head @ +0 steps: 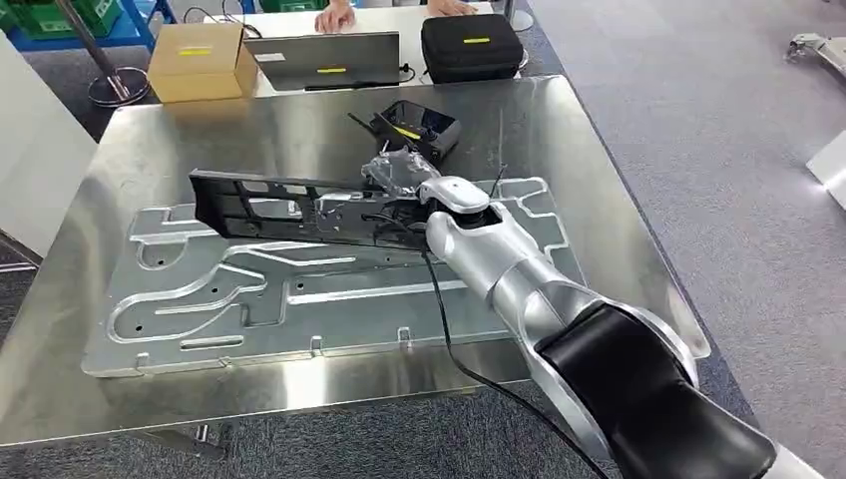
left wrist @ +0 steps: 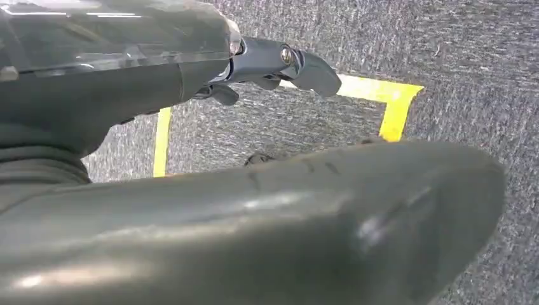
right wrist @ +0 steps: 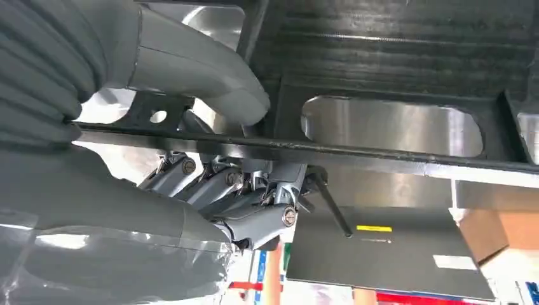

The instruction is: Take the parts from the cabinet and place them on the table.

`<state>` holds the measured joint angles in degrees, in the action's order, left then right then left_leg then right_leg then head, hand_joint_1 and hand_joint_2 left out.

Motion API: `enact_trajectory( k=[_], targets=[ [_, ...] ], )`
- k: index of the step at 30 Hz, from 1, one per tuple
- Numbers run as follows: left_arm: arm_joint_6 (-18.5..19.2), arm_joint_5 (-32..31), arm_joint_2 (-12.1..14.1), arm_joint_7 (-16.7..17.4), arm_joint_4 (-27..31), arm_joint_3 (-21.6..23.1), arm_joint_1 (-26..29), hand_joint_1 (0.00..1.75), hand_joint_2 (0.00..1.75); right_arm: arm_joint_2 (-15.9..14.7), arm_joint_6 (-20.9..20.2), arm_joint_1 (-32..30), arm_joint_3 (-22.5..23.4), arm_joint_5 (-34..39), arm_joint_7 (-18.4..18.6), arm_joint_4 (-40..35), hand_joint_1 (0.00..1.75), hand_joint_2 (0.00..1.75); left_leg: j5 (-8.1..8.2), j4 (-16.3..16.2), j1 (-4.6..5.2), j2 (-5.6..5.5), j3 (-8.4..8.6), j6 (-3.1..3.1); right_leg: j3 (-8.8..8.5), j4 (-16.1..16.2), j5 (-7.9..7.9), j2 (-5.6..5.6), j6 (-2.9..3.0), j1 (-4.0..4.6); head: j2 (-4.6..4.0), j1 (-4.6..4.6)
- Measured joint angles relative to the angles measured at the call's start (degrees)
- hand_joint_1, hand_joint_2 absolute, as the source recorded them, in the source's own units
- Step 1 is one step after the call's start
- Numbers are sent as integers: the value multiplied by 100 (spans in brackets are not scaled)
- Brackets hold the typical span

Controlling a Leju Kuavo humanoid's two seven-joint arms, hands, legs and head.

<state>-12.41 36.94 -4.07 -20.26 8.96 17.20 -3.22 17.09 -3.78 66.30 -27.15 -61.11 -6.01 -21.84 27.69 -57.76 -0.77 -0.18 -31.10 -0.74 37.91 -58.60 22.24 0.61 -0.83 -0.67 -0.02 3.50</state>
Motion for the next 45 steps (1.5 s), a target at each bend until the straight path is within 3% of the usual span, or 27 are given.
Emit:
enact_trajectory(
  k=[28, 29, 33, 34, 45],
  targets=[
    [26, 0, 0, 2, 0, 4, -11, 0, 0, 256, 122, -492, -46, 293, -365, -238, 175, 175, 3, 3, 0, 0, 44, -8, -47, -1, 2, 2, 4, 1, 0, 0],
    [35, -2, 0, 2, 0, 6, -12, 0, 175, 256, 118, -511, -46, 312, -371, -266, 0, 175, 4, 3, 0, 0, 44, -7, -47, 0, 2, 2, 4, 1, 0, 0],
    [135, -48, 0, -18, 0, 22, -14, 0, 175, 280, 76, -596, -48, 457, -391, -380, 0, 175, 5, 3, 0, 0, 43, -8, -47, 1, 2, 2, 3, 0, 0, 0],
    [170, -53, 0, -43, 0, 39, -12, 0, 0, 284, 74, -615, -48, 485, -391, -402, 0, 175, 5, 3, 0, -1, 43, -8, -47, 1, 2, 1, 3, 0, 0, 0],
    [267, 17, 0, -201, 0, 55, -10, 0, 0, 297, 79, -628, -50, 579, -354, -444, 0, 175, 5, 3, 0, -1, 43, -8, -46, 1, 2, 1, 3, 1, 0, 0]
  ],
)
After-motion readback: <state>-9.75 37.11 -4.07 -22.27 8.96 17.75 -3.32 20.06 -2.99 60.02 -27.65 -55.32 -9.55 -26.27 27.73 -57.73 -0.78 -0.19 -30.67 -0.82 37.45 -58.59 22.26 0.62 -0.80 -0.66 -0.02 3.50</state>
